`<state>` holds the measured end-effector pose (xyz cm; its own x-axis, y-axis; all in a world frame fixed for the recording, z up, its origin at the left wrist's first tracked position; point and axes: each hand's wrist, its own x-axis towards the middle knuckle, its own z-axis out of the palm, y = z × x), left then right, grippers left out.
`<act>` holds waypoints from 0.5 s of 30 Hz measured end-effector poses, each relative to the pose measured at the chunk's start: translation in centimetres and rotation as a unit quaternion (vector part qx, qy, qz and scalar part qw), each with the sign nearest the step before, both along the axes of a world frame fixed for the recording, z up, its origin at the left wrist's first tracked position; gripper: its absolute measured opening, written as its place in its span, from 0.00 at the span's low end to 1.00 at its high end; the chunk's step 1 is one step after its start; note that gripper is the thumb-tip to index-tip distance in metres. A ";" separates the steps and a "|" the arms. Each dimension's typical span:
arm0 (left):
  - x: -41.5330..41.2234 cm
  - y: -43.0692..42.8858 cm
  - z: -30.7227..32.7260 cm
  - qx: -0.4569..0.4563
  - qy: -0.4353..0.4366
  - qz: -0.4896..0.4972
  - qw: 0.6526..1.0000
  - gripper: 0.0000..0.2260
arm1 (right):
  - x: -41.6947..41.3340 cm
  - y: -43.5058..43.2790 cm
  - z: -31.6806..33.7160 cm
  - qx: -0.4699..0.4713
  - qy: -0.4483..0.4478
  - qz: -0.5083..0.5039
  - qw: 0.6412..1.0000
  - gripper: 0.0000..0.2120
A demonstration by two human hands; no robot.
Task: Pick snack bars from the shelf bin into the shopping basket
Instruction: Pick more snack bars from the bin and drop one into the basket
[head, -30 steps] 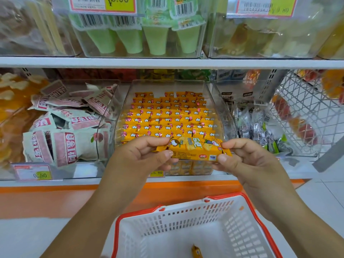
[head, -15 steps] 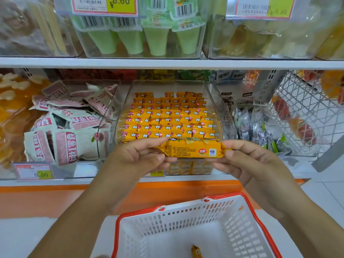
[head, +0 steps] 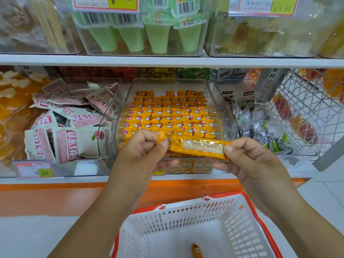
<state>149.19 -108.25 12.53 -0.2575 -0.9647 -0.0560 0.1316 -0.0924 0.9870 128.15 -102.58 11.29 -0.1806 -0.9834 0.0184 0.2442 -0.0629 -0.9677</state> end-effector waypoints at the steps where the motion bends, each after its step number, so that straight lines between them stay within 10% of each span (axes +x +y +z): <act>1: -0.1 0.1 0.1 -0.003 0.013 0.011 1.000 0.03 | 0.2 0.1 0.1 -0.008 0.014 -0.017 1.000 0.15; 15: 0.1 0.1 0.2 -0.002 0.030 0.024 0.999 0.15 | 0.7 0.4 0.0 -0.027 0.053 -0.022 0.998 0.28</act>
<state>149.31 -108.19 12.69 -0.2146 -0.9760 -0.0384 0.1940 -0.0811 0.9776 128.83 -102.20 11.25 -0.2179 -0.9716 0.0920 0.1360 -0.1236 -0.9830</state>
